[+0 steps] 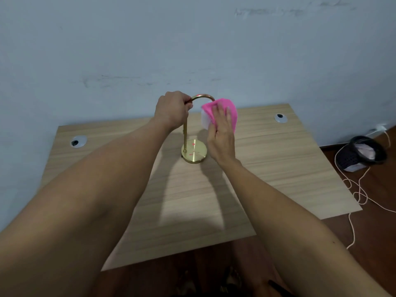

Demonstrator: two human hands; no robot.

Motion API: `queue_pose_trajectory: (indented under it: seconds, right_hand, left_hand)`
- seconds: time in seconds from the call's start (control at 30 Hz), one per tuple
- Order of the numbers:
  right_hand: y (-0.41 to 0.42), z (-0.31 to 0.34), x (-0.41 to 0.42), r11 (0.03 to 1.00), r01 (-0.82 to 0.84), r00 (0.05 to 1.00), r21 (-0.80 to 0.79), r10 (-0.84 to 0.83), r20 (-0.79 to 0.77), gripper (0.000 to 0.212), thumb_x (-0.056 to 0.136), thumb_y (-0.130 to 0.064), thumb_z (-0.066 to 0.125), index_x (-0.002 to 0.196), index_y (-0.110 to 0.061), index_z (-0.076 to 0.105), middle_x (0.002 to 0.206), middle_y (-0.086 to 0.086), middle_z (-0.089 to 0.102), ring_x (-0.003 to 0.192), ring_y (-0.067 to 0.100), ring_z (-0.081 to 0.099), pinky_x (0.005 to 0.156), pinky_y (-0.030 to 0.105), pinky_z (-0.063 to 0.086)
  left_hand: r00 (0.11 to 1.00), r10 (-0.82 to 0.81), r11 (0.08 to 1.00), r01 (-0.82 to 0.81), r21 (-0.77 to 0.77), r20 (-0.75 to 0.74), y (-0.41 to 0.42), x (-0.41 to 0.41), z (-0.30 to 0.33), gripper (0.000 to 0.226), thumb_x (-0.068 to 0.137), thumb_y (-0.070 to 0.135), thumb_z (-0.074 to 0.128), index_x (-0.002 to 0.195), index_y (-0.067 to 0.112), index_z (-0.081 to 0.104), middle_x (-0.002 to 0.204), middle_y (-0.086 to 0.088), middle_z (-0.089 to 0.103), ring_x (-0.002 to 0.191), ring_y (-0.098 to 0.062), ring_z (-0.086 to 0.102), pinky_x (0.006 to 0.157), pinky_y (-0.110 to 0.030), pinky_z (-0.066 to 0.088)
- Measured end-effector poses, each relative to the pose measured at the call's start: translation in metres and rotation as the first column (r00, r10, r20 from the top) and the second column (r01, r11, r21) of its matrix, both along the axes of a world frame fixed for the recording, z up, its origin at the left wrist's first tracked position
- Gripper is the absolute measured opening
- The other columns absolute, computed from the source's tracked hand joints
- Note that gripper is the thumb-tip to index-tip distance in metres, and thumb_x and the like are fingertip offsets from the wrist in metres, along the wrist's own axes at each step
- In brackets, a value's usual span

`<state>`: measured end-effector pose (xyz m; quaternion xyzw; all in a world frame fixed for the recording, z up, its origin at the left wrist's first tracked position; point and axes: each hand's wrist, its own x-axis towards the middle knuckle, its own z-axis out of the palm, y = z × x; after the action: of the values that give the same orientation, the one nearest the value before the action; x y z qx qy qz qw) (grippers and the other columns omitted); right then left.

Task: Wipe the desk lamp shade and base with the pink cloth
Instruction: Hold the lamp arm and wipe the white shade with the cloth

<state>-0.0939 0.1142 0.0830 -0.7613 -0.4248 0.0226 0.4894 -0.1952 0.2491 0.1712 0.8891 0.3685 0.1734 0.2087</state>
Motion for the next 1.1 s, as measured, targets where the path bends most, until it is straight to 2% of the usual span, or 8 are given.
queue_pose_trajectory:
  seconds: [0.1,0.27,0.4,0.5,0.67,0.8,0.97,1.1]
  right_hand:
    - [-0.013,-0.021,0.002,0.999,-0.029,0.993,-0.042,0.034,0.113,0.06,0.103,-0.007,0.04,0.161,-0.014,0.031,0.17,0.001,0.024,0.16,0.023,0.01,0.129,0.035,0.017]
    - [-0.005,0.001,-0.012,0.98,0.178,0.953,0.093,-0.148,-0.265,0.054,0.104,-0.015,0.037,0.157,-0.018,0.04,0.166,-0.001,0.036,0.155,0.015,0.028,0.125,0.037,0.029]
    - [0.009,0.006,-0.01,0.995,0.068,0.994,-0.068,-0.062,0.09,0.054,0.104,-0.016,0.036,0.158,-0.015,0.038,0.167,0.004,0.032,0.159,0.026,0.017,0.127,0.046,0.025]
    - [-0.007,-0.011,-0.004,0.979,0.118,0.931,-0.166,-0.051,0.362,0.058,0.099,-0.012,0.043,0.157,-0.008,0.039,0.164,0.01,0.037,0.155,0.035,0.025,0.124,0.051,0.028]
    - [0.006,0.012,-0.003,0.962,0.22,0.912,-0.163,-0.144,0.383,0.046,0.094,-0.017,0.046,0.139,-0.014,0.057,0.146,0.003,0.053,0.131,0.029,0.047,0.101,0.047,0.046]
    - [0.001,0.023,0.008,0.957,0.181,0.884,-0.227,-0.057,0.464,0.044,0.093,-0.019,0.046,0.136,-0.015,0.057,0.144,0.0,0.054,0.124,0.028,0.05,0.095,0.046,0.047]
    - [0.003,0.033,0.006,0.968,0.211,0.977,-0.139,-0.204,0.067,0.056,0.086,-0.031,0.037,0.136,-0.015,0.057,0.139,-0.001,0.055,0.126,0.026,0.046,0.097,0.041,0.047]
    - [-0.002,0.032,0.011,0.962,0.16,0.885,-0.221,-0.041,0.464,0.041,0.094,-0.018,0.047,0.134,-0.019,0.058,0.137,-0.002,0.055,0.123,0.026,0.05,0.087,0.042,0.047]
  left_hand:
    - [1.0,-0.003,1.0,0.003,-0.004,0.0,-0.001,0.0,-0.001,0.022,0.1,0.023,0.056,0.096,0.014,0.075,0.078,-0.009,0.068,0.085,-0.036,0.063,0.079,-0.042,0.05]
    - [1.0,0.011,1.0,-0.011,-0.009,-0.01,0.0,0.0,-0.001,0.022,0.099,0.022,0.055,0.092,0.014,0.074,0.077,-0.01,0.068,0.084,-0.037,0.062,0.077,-0.042,0.05]
    - [1.0,0.002,1.0,-0.001,0.017,-0.029,0.0,0.0,0.0,0.022,0.1,0.023,0.055,0.095,0.014,0.075,0.081,-0.009,0.069,0.087,-0.036,0.062,0.082,-0.043,0.051]
    - [1.0,-0.004,1.0,0.004,0.016,-0.025,0.0,0.0,-0.001,0.022,0.1,0.024,0.056,0.097,0.015,0.076,0.083,-0.008,0.071,0.087,-0.034,0.064,0.085,-0.045,0.052]
    - [0.999,0.007,1.0,-0.007,0.022,-0.037,0.001,-0.001,0.0,0.023,0.101,0.025,0.055,0.1,0.016,0.076,0.086,-0.008,0.072,0.088,-0.034,0.063,0.084,-0.042,0.051]
    - [0.999,0.008,0.999,-0.007,0.035,-0.037,0.0,-0.001,0.001,0.023,0.101,0.025,0.055,0.101,0.016,0.076,0.087,-0.008,0.072,0.088,-0.033,0.062,0.082,-0.041,0.048]
    - [0.999,0.014,1.0,-0.013,0.024,-0.044,0.0,-0.001,0.001,0.023,0.101,0.023,0.054,0.099,0.014,0.075,0.081,-0.007,0.067,0.087,-0.035,0.06,0.082,-0.04,0.045]
    - [0.999,0.0,0.999,0.001,0.036,-0.037,0.0,-0.001,0.0,0.023,0.102,0.023,0.054,0.098,0.014,0.075,0.082,-0.007,0.068,0.086,-0.034,0.061,0.081,-0.04,0.045]
